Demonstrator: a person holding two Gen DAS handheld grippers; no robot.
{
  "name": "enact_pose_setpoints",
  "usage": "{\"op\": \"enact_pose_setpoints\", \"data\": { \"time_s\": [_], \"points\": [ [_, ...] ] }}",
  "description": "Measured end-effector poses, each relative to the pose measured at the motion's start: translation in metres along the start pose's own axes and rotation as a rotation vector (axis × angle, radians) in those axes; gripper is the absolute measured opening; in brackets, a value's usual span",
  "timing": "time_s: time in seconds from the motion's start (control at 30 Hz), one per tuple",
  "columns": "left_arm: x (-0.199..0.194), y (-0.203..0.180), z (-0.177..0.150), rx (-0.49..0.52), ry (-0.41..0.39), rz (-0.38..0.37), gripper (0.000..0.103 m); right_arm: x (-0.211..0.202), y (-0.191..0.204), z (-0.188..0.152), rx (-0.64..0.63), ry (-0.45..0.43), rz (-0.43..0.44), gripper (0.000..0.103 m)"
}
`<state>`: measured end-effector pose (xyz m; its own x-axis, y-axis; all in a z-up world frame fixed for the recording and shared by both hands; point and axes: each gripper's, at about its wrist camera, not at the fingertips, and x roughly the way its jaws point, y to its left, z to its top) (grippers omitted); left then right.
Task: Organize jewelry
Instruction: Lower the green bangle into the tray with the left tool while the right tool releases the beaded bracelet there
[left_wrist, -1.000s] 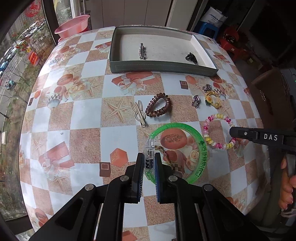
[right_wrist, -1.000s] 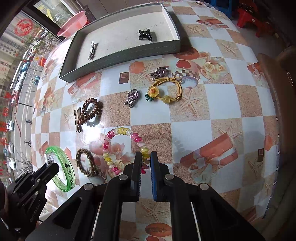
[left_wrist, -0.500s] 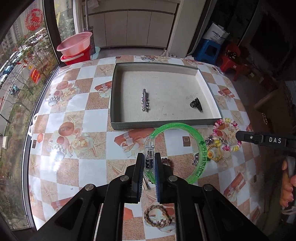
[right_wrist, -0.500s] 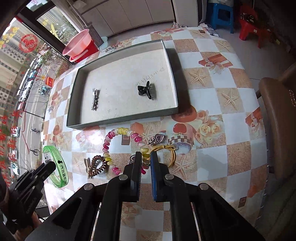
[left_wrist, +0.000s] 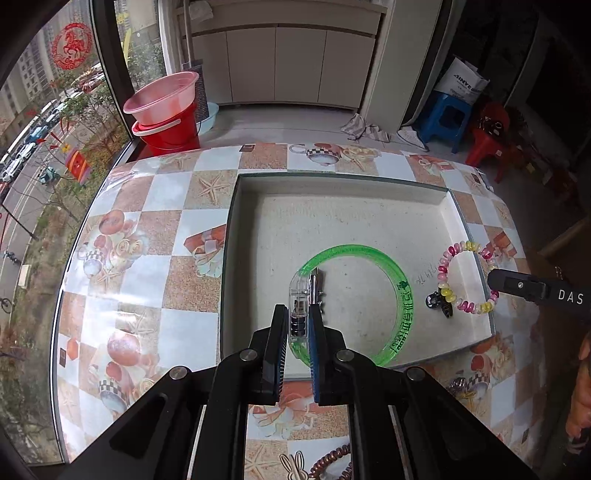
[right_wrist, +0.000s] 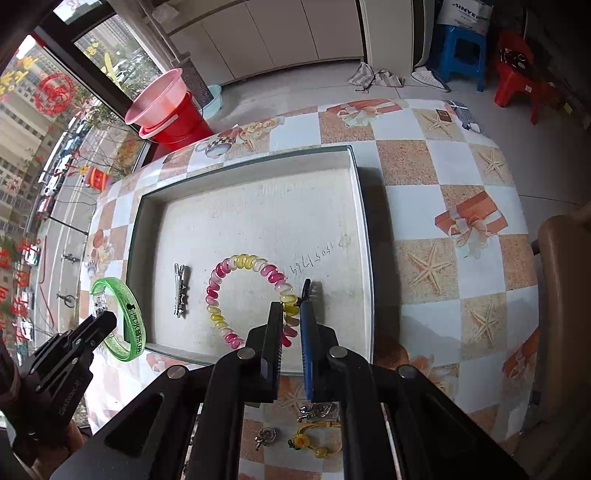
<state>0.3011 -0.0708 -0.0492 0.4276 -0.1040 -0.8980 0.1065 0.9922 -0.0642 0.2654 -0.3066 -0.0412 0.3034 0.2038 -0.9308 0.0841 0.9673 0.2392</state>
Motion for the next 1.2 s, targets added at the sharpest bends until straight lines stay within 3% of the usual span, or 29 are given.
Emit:
{"op": "enact_pose_setpoints", "data": {
  "time_s": [0.27,0.53,0.87,1.0,1.07,1.13,1.2],
  "points": [
    [0.043,0.000,0.019,0.006,0.025,0.053,0.024,0.035,-0.003,0.029,0.014,0.007,-0.009,0.010],
    [0.075,-0.001,0.017,0.018,0.077,0.114,0.024,0.065,-0.006,0.040,0.012,0.039,-0.032,0.010],
    [0.080,-0.011,0.013,0.080,0.068,0.191,0.024,0.086,-0.010,0.034,0.010,0.089,-0.041,0.010],
    [0.075,-0.016,0.013,0.091,0.070,0.183,0.024,0.085,-0.010,0.034,0.002,0.094,-0.042,0.011],
    [0.070,-0.018,0.013,0.097,0.059,0.183,0.024,0.084,-0.011,0.035,0.012,0.100,-0.029,0.016],
    [0.065,-0.020,0.014,0.098,0.051,0.175,0.024,0.080,-0.012,0.035,0.020,0.090,-0.015,0.045],
    [0.060,-0.021,0.013,0.100,0.046,0.168,0.025,0.072,-0.012,0.034,0.026,0.066,0.009,0.057]
  ]
}}
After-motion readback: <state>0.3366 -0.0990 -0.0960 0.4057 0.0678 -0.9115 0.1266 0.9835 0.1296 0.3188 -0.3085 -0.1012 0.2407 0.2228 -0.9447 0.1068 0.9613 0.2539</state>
